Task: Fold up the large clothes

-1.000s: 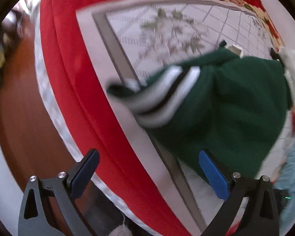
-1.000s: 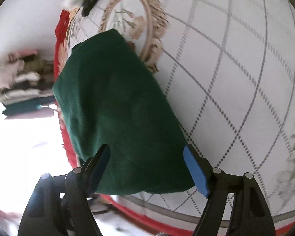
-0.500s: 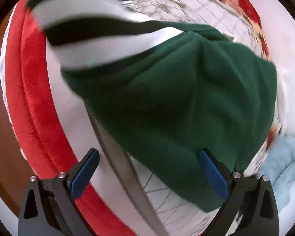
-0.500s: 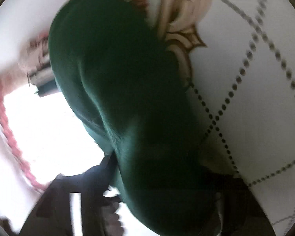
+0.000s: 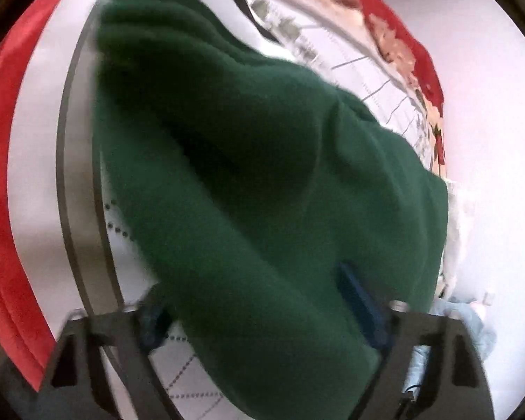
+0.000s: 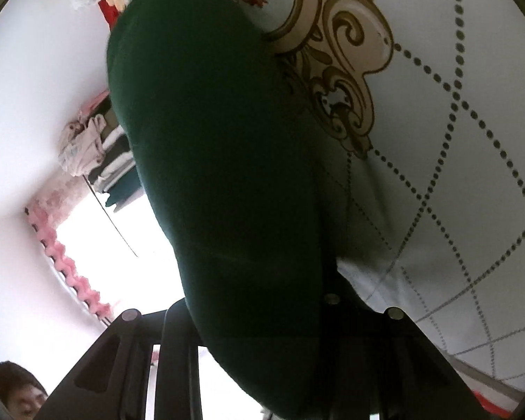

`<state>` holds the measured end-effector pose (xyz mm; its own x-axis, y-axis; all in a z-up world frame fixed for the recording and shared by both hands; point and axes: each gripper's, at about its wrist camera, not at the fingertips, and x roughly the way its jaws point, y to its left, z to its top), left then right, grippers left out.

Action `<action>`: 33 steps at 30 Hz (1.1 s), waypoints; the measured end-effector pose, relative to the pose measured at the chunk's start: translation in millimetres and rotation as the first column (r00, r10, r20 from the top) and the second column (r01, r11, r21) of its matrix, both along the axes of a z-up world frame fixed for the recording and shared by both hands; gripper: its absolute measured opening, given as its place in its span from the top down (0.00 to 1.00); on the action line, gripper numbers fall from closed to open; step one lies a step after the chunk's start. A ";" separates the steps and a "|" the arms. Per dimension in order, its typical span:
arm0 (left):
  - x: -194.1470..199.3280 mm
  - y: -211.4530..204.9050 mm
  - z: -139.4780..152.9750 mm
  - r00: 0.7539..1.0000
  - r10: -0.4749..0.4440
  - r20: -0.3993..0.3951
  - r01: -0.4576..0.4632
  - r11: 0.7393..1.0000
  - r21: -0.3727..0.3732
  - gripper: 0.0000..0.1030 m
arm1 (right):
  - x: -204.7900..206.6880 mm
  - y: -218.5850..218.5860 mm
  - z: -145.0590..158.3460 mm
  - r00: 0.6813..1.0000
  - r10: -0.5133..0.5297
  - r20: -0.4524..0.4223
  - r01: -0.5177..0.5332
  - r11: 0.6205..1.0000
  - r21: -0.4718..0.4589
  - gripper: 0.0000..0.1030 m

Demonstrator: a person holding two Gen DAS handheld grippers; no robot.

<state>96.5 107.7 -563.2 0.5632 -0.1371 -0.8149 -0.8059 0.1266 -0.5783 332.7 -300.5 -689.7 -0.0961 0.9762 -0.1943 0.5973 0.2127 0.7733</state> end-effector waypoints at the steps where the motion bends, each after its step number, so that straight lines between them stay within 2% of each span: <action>1: 1.0 1.2 5.5 1.000 0.002 0.005 -0.002 0.999 0.032 0.47 | 1.4 1.7 -3.3 1.000 0.001 -0.002 -0.001 1.000 -0.006 0.69; 2: -2.6 1.5 10.6 1.000 0.009 0.016 -0.009 0.999 0.044 0.61 | 1.0 -0.1 -4.6 1.000 0.012 0.019 -0.012 1.000 -0.011 0.68; 3: 0.2 4.3 12.7 0.999 0.013 0.034 -0.014 0.999 0.048 0.69 | 2.9 1.2 -6.0 0.999 0.023 0.033 -0.023 1.000 -0.016 0.67; 5: 7.7 4.6 22.2 0.999 -0.009 0.041 0.006 0.997 0.077 0.74 | 9.3 4.9 -10.4 0.996 0.059 0.064 -0.057 0.998 -0.032 0.52; 7: 15.8 2.6 28.5 0.999 -0.034 0.037 0.030 0.994 0.104 0.76 | 17.6 10.9 -12.3 0.984 0.118 0.137 -0.108 0.991 -0.080 0.41; 9: 21.4 2.0 30.0 0.998 -0.052 0.031 0.048 0.992 0.115 0.76 | 21.3 12.8 -19.9 0.977 0.118 0.176 -0.099 0.988 -0.114 0.33; 11: 24.6 5.3 28.7 0.998 -0.054 0.028 0.051 0.992 0.117 0.77 | 23.0 12.5 -28.7 0.982 0.057 0.180 -0.043 0.996 -0.082 0.32; 13: 23.7 4.9 31.3 0.998 -0.057 0.030 0.053 0.991 0.119 0.77 | 27.6 15.8 -35.6 0.989 -0.018 0.148 0.024 0.999 -0.033 0.31; 14: 21.6 4.5 34.6 0.998 -0.061 0.026 0.057 0.990 0.129 0.77 | 32.0 21.0 -36.3 0.988 -0.052 0.143 0.055 0.998 -0.014 0.35; 15: 23.4 7.0 39.1 0.998 -0.061 0.023 0.057 0.988 0.146 0.78 | 35.4 24.9 -33.9 0.986 -0.066 0.154 0.069 0.997 -0.018 0.52; 17: 24.4 13.4 43.8 0.998 -0.054 0.026 0.049 0.987 0.153 0.78 | 44.6 35.7 -19.0 0.977 -0.069 0.203 0.077 0.996 -0.033 0.67; 19: 30.0 19.9 54.2 0.998 -0.050 0.042 0.043 0.987 0.158 0.78 | 54.1 44.2 4.9 0.966 -0.064 0.249 0.075 0.996 -0.038 0.71; 21: 33.9 23.5 68.3 0.997 -0.055 0.054 0.044 0.983 0.176 0.78 | 68.3 55.0 44.2 0.945 -0.035 0.325 0.053 0.998 -0.046 0.72; 27: 60.7 32.7 124.6 0.991 -0.062 0.117 0.038 0.980 0.197 0.78 | 108.7 69.3 131.1 0.905 -0.010 0.424 0.030 0.999 -0.041 0.72; 28: 66.7 33.6 131.5 0.990 -0.067 0.124 0.041 0.979 0.202 0.78 | 113.4 56.3 148.6 0.899 -0.007 0.438 0.025 0.999 -0.037 0.72; 33: 114.1 40.4 174.4 0.979 -0.099 0.179 0.058 0.973 0.222 0.78 | 154.3 46.9 216.0 0.856 -0.010 0.516 0.031 0.999 -0.032 0.72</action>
